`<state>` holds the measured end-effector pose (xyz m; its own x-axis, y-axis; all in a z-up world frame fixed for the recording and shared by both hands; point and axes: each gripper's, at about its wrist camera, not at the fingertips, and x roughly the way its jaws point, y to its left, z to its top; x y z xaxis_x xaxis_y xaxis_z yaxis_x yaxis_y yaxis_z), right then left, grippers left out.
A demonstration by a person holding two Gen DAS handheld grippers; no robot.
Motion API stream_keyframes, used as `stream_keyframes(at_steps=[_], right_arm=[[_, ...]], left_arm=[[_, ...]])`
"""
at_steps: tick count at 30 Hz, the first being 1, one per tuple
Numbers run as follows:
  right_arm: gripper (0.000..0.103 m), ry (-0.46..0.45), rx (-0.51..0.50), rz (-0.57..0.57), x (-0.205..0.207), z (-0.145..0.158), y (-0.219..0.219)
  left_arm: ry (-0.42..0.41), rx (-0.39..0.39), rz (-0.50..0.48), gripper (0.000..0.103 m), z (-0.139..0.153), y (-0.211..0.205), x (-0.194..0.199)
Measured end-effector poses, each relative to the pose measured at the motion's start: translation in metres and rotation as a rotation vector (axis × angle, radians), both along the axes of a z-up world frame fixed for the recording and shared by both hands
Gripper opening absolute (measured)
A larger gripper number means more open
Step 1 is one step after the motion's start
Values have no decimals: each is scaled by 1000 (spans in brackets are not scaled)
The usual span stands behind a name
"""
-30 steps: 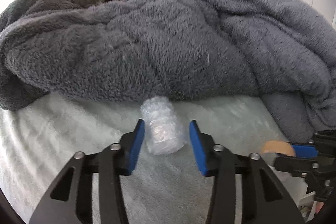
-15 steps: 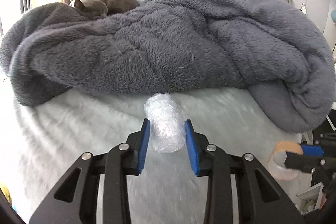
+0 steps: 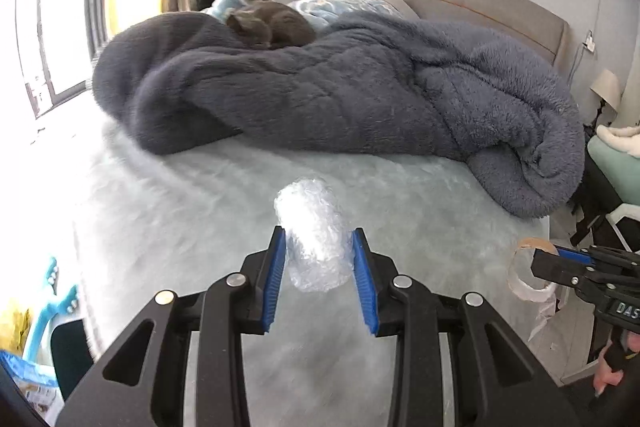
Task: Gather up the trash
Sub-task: 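Lift the tape roll and bubble wrap and carry both to the teal bin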
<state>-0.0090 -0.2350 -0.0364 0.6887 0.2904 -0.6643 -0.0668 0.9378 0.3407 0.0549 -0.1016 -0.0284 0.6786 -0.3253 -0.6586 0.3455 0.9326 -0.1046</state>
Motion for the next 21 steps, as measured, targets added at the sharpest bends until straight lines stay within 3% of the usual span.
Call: stream_keyframes(at_steps=[10, 21], right_arm=[[18, 21, -14, 24, 3, -7, 45], [18, -1, -24, 151, 31, -2, 129]], left_arm=[[23, -45, 125, 36, -2, 83, -23], [105, 30, 253, 36, -28, 159, -23]])
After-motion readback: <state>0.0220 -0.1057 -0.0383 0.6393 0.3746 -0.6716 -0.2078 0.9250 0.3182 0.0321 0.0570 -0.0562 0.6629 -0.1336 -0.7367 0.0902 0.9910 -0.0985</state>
